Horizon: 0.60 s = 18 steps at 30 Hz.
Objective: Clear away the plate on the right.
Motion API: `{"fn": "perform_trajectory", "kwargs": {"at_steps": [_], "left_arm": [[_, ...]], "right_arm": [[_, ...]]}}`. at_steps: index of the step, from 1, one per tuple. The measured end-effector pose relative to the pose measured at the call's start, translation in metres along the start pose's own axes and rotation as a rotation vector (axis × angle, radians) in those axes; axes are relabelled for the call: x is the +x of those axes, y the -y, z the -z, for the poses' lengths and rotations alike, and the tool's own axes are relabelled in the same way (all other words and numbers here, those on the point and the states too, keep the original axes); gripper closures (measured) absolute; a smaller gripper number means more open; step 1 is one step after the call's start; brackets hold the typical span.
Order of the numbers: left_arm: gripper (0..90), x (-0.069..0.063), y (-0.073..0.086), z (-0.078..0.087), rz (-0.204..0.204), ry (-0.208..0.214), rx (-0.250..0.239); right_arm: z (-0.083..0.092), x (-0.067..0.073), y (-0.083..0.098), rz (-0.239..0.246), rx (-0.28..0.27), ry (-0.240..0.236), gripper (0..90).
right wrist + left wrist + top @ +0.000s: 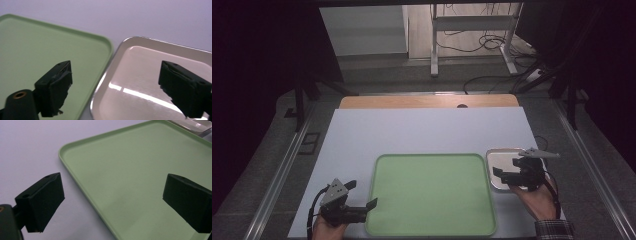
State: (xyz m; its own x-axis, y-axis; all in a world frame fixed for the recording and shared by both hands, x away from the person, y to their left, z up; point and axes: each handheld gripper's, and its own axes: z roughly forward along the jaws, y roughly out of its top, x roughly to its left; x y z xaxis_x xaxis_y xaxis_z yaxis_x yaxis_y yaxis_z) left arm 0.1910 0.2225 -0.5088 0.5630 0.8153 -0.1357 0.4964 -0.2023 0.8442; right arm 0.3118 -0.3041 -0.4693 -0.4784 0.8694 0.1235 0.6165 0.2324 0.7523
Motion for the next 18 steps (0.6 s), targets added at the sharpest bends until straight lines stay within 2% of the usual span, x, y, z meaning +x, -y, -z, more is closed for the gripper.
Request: {"fn": "perform_trajectory", "kwargs": {"at_steps": [6, 8, 18], "left_arm": [[3.2, -0.001, 0.0, 0.0, -0.006, -0.001, 0.0], [3.3, -0.001, 0.0, 0.0, -0.002, -0.001, -0.002], [3.3, -0.001, -0.001, -0.001, -0.005, 0.002, -0.002]], "right_arm": [[0.0, -0.015, -0.002, -0.018, 0.008, 0.037, 20.8], [0.001, -0.026, -0.004, -0.046, 0.016, 0.052, 24.2], [0.002, -0.052, -0.008, -0.104, 0.042, 0.105, 34.0]]}}
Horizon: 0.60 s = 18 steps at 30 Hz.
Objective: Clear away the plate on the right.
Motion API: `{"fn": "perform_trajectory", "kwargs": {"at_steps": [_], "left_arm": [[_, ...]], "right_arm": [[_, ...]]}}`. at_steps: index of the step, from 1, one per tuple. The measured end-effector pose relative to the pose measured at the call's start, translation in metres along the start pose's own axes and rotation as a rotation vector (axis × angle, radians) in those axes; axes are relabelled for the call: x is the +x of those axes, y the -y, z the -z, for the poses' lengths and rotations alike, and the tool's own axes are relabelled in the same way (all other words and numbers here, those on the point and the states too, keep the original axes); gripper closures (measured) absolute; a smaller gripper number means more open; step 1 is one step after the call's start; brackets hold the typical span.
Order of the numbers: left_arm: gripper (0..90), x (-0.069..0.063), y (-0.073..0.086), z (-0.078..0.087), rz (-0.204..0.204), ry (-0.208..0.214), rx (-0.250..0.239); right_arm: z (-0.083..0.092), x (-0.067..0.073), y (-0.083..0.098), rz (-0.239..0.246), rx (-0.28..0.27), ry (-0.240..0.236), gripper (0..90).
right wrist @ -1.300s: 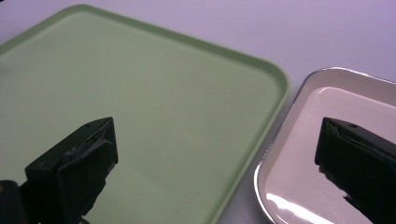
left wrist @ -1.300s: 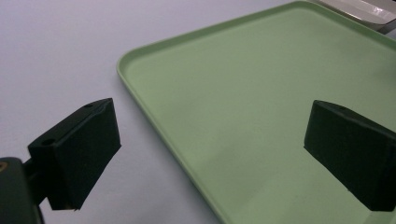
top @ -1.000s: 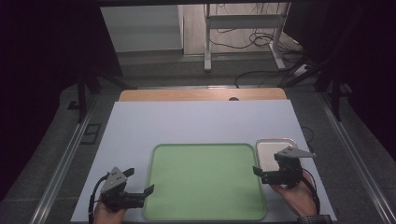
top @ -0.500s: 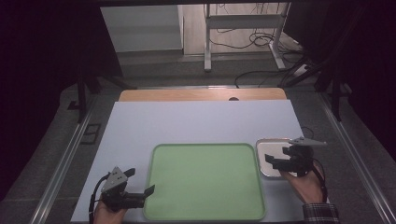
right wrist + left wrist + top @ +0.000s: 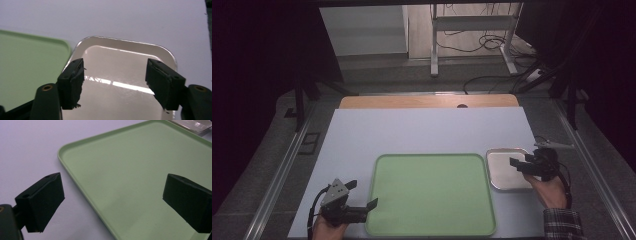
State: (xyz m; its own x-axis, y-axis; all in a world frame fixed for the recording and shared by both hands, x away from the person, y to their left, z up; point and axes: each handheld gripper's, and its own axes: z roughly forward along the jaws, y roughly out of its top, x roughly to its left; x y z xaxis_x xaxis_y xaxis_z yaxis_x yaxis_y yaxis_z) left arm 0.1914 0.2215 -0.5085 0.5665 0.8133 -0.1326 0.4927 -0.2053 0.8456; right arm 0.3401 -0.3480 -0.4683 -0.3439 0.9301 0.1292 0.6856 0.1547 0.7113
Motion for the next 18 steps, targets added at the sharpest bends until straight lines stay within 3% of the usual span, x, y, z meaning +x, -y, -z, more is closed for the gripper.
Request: {"fn": "perform_trajectory", "kwargs": {"at_steps": [3, 9, 15, 18], "left_arm": [[3.3, 0.0, 0.0, 0.0, -0.004, 0.002, 0.004], [3.3, 0.0, 0.0, -0.002, -0.005, 0.007, 0.009], [3.2, -0.001, 0.0, -0.003, -0.01, 0.01, 0.015], [3.3, -0.001, 0.0, -0.004, -0.013, 0.013, 0.019]], "right_arm": [[-0.002, -0.01, 0.0, -0.005, 0.024, 0.027, 37.5], [-0.001, -0.027, 0.001, -0.041, 0.023, 0.092, 43.6], [-0.004, -0.044, 0.005, -0.093, 0.056, 0.099, 46.7], [-0.006, -0.054, 0.008, -0.122, 0.086, 0.09, 52.9]]}}
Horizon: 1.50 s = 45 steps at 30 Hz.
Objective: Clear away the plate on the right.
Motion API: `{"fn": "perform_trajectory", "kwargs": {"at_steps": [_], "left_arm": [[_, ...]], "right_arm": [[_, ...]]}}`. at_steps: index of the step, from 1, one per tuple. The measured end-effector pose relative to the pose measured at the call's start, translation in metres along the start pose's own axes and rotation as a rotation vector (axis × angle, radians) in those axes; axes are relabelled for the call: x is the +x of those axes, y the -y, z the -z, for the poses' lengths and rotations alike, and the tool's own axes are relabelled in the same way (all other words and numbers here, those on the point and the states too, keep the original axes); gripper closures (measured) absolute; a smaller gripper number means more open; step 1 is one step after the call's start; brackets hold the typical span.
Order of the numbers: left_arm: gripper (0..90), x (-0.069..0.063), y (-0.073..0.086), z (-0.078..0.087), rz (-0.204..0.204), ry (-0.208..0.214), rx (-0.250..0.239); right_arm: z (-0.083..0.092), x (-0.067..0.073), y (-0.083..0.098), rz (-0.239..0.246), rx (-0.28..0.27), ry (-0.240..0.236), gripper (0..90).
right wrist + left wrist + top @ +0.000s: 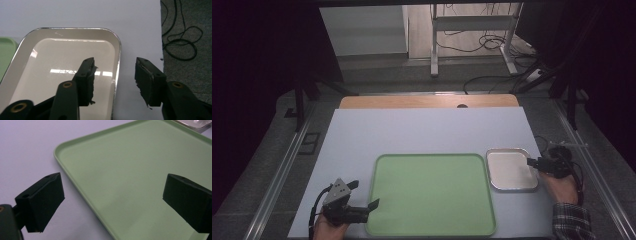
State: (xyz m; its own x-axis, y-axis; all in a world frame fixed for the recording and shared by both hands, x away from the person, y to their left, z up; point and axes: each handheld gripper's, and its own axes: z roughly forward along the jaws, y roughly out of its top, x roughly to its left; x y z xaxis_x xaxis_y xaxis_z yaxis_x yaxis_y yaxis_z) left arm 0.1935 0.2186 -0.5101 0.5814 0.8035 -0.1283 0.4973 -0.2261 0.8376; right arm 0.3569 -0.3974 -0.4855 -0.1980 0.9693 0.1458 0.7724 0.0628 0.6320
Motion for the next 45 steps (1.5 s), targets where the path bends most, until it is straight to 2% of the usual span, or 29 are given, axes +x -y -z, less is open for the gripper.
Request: {"fn": "perform_trajectory", "kwargs": {"at_steps": [4, 8, 13, 19, 21, 23, 26, 29, 39, 45], "left_arm": [[3.3, 0.0, 0.0, 0.0, -0.001, 0.001, 0.002], [3.2, 0.0, 0.0, -0.001, -0.001, 0.006, 0.005], [3.2, 0.0, 0.0, -0.002, 0.0, 0.01, 0.009], [3.2, 0.001, 0.0, -0.003, 0.0, 0.012, 0.011], [3.2, 0.001, 0.0, -0.003, 0.002, 0.013, 0.011], [3.3, 0.001, 0.0, -0.003, 0.003, 0.013, 0.01], [3.3, 0.001, 0.0, -0.002, 0.008, 0.016, 0.008], [3.2, 0.001, 0.0, -0.002, 0.01, 0.016, 0.006], [3.2, 0.003, 0.0, -0.002, 0.03, 0.02, -0.002], [3.2, 0.004, 0.0, -0.002, 0.033, 0.022, -0.002]], "right_arm": [[-0.003, -0.005, 0.0, -0.025, 0.023, -0.01, 59.8], [-0.008, -0.009, -0.001, -0.046, 0.045, -0.038, 68.4], [-0.013, -0.012, -0.002, -0.07, 0.07, -0.067, 75.0], [-0.019, -0.016, -0.004, -0.123, 0.102, -0.101, 86.8], [-0.019, -0.017, -0.004, -0.141, 0.105, -0.11, 87.9], [-0.018, -0.019, -0.005, -0.176, 0.099, -0.149, 89.0], [-0.014, -0.017, -0.005, -0.183, 0.094, -0.146, 89.2], [-0.008, -0.017, -0.006, -0.199, 0.07, -0.166, 89.1], [0.003, -0.012, -0.005, -0.197, 0.029, -0.174, 88.9], [0.006, -0.007, -0.005, -0.202, 0.018, -0.195, 88.9]]}}
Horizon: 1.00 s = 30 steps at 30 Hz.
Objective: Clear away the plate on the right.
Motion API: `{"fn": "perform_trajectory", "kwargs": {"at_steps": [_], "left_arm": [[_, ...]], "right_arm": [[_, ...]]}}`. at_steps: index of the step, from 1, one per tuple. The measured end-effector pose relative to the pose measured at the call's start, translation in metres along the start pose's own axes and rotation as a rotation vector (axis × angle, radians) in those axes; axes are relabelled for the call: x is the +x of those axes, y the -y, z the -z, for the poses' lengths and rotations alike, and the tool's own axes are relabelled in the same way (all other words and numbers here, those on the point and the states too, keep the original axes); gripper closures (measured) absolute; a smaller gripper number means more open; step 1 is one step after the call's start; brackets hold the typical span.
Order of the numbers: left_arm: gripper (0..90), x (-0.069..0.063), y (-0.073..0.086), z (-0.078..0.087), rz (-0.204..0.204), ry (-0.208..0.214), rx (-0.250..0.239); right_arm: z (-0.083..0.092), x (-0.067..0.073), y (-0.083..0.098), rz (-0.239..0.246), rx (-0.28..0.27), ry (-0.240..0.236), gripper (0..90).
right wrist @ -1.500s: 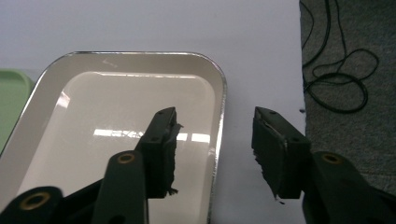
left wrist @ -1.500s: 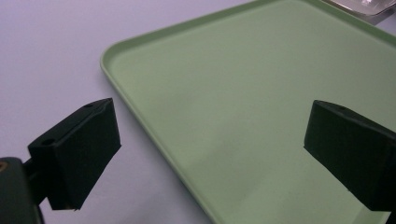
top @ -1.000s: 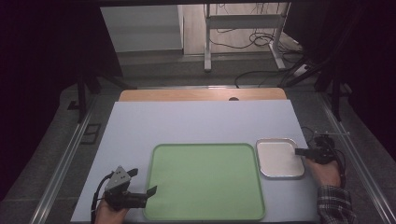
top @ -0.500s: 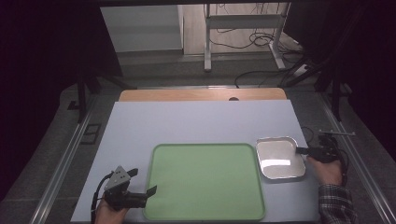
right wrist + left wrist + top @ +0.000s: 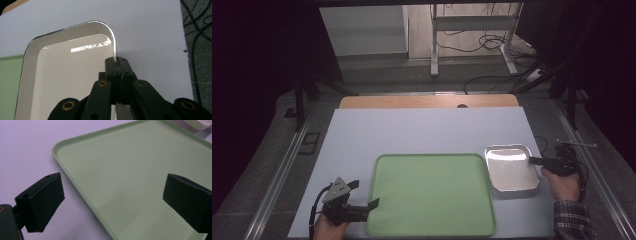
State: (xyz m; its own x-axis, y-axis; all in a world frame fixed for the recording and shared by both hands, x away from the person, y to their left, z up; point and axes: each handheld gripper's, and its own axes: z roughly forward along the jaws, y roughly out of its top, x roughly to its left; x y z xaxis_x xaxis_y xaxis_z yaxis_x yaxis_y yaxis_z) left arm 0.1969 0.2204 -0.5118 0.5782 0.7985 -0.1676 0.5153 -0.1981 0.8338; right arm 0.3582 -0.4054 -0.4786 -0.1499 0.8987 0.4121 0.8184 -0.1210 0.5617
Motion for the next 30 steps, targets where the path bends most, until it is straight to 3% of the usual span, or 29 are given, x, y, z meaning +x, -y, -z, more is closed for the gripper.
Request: {"fn": "perform_trajectory", "kwargs": {"at_steps": [11, 24, 30], "left_arm": [[3.2, 0.001, 0.0, 0.0, 0.004, 0.005, -0.002], [3.2, 0.001, 0.0, 0.001, -0.002, 0.004, -0.005], [3.2, 0.001, 0.0, 0.001, -0.002, 0.005, -0.005]], "right_arm": [[-0.008, 0.028, 0.003, 0.058, 0.024, -0.047, 88.6], [-0.023, 0.062, 0.007, 0.074, 0.054, -0.134, 88.4], [-0.031, 0.074, 0.01, 0.085, 0.074, -0.149, 88.1]]}}
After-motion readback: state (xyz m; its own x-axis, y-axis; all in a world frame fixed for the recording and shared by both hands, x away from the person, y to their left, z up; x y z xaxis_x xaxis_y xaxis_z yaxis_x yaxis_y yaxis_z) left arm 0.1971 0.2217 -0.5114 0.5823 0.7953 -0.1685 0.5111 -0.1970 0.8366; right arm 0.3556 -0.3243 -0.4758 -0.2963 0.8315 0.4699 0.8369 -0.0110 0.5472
